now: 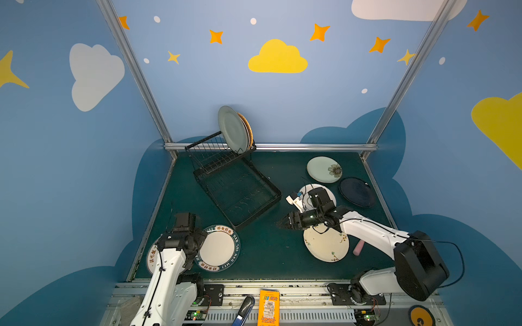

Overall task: Load the plates into the dish rack
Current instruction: 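Lower the left gripper onto the rim of the green-rimmed white plate, then close the left gripper on the green-rimmed white plate's rim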

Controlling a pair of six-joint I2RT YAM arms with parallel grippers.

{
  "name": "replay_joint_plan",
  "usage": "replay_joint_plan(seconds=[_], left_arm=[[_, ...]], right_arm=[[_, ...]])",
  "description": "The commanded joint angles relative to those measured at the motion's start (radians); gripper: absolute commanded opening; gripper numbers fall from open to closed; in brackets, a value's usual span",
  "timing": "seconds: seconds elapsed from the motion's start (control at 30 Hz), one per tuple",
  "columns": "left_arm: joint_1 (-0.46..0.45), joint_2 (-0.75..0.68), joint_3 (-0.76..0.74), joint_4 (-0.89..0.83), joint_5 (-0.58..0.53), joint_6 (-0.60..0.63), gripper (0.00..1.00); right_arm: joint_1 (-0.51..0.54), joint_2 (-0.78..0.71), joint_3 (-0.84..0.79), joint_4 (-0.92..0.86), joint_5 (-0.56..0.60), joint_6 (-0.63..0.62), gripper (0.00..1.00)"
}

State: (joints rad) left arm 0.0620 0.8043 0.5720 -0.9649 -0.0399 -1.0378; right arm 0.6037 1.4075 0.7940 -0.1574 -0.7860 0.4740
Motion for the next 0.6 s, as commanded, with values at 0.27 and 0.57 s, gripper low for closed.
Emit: replay_joint_plan(seconds=[0.27, 0.57], left_arm=[[-0.012, 0.015, -0.052, 0.037, 0.025, -0.026, 1.0], [-0.006, 0.017, -0.096, 0.094, 0.081, -0.028, 0.98]], right_arm=[[-0.008, -0.018, -0.015, 0.006, -0.013, -0.013, 0.88], [-0.01, -0.009, -0.011, 0.01, -0.02, -0.012, 0.88]])
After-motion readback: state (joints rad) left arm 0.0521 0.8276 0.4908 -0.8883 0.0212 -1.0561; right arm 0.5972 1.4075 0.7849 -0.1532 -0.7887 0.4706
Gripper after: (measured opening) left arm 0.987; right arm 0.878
